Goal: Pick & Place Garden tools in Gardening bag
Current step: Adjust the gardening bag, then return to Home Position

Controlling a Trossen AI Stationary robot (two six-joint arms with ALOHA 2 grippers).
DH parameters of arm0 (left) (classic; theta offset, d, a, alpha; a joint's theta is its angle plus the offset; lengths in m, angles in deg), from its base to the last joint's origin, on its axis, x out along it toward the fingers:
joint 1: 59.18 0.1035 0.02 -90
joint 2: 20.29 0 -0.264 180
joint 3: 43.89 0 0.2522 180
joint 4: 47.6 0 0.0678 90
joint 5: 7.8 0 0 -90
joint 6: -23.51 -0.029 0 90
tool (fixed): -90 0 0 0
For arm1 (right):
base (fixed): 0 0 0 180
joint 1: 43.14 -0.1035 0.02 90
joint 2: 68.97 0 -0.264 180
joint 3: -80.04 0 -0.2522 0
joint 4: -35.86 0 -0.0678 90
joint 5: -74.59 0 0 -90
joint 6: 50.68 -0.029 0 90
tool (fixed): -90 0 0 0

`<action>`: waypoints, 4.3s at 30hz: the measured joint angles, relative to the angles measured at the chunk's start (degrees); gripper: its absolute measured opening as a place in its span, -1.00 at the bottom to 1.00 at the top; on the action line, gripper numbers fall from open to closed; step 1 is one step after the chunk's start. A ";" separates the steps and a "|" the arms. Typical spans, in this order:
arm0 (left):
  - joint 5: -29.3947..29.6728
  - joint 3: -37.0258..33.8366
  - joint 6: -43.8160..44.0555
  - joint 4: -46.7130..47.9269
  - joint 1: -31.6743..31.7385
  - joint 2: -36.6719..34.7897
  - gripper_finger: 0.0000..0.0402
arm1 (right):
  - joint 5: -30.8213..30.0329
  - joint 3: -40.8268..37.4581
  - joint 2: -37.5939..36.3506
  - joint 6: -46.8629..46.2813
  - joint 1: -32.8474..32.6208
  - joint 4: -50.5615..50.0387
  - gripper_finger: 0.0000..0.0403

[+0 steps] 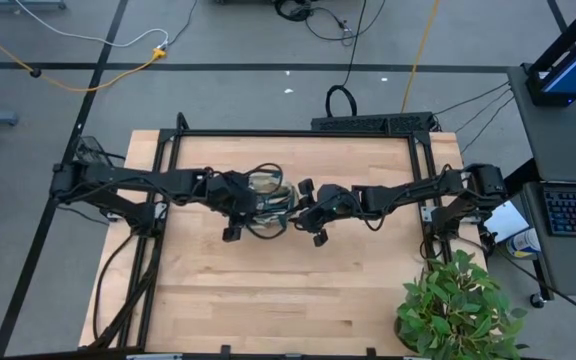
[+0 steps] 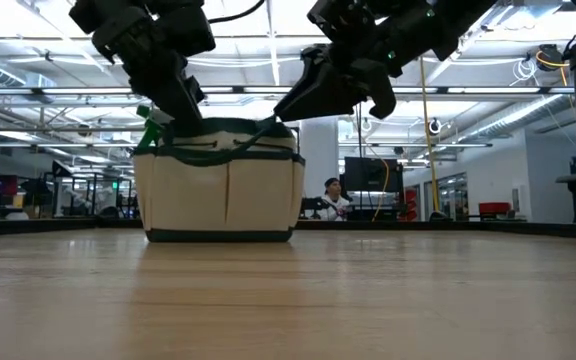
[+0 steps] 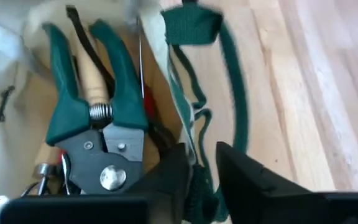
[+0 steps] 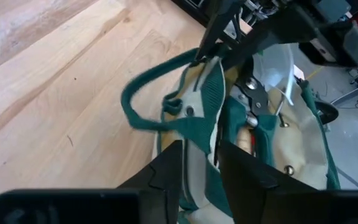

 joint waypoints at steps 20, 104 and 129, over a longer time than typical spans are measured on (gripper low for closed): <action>6.88 2.67 1.68 12.16 -5.71 -1.73 -0.97 | -0.07 0.07 0.00 -0.21 0.92 2.56 -0.80; 38.82 2.93 1.60 22.38 -19.27 -40.62 -0.98 | 2.87 -6.41 -41.28 -21.55 0.88 -20.68 -0.99; 35.10 -23.88 -2.12 -3.11 -19.27 -69.13 -0.96 | 3.06 -36.98 -78.56 -31.65 1.06 -11.15 -0.99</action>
